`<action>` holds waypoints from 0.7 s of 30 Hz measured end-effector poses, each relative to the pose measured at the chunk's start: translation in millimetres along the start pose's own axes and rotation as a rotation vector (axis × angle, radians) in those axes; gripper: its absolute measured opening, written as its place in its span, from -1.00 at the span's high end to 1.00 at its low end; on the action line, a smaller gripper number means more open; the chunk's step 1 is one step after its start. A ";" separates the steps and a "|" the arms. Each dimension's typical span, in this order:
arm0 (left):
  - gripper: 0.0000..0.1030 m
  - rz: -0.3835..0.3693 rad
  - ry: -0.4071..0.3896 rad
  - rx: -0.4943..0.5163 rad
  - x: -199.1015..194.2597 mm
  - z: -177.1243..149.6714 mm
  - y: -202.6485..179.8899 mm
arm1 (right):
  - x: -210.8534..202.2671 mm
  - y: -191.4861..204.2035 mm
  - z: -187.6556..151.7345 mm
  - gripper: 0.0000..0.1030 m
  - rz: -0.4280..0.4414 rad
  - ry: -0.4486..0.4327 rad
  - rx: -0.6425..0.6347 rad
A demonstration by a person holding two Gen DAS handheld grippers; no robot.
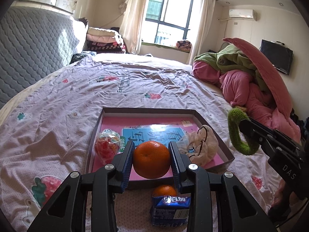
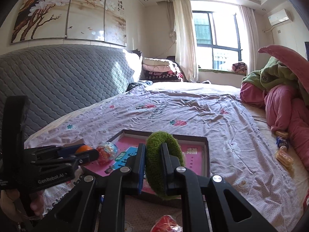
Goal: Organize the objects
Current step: 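Carry the orange with left while right carries the green ring over the tray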
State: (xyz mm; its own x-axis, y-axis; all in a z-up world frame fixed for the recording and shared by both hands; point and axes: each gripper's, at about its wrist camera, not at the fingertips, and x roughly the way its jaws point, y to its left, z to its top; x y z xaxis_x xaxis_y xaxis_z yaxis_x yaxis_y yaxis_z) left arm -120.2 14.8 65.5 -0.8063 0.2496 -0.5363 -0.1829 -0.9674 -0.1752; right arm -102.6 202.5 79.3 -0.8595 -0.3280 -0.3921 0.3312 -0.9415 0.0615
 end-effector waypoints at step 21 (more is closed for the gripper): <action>0.28 0.015 0.005 0.008 37.5 33.5 -6.3 | 21.3 -25.3 21.7 0.70 -0.025 -0.018 0.024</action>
State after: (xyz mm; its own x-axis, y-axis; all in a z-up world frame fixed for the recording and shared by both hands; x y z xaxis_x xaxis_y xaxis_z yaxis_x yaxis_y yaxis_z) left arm -168.1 28.8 74.1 -0.8063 0.2355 -0.5426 -0.1758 -0.9713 -0.1603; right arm -137.7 217.6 89.3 -0.8741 -0.3058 -0.3775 0.3005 -0.9509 0.0745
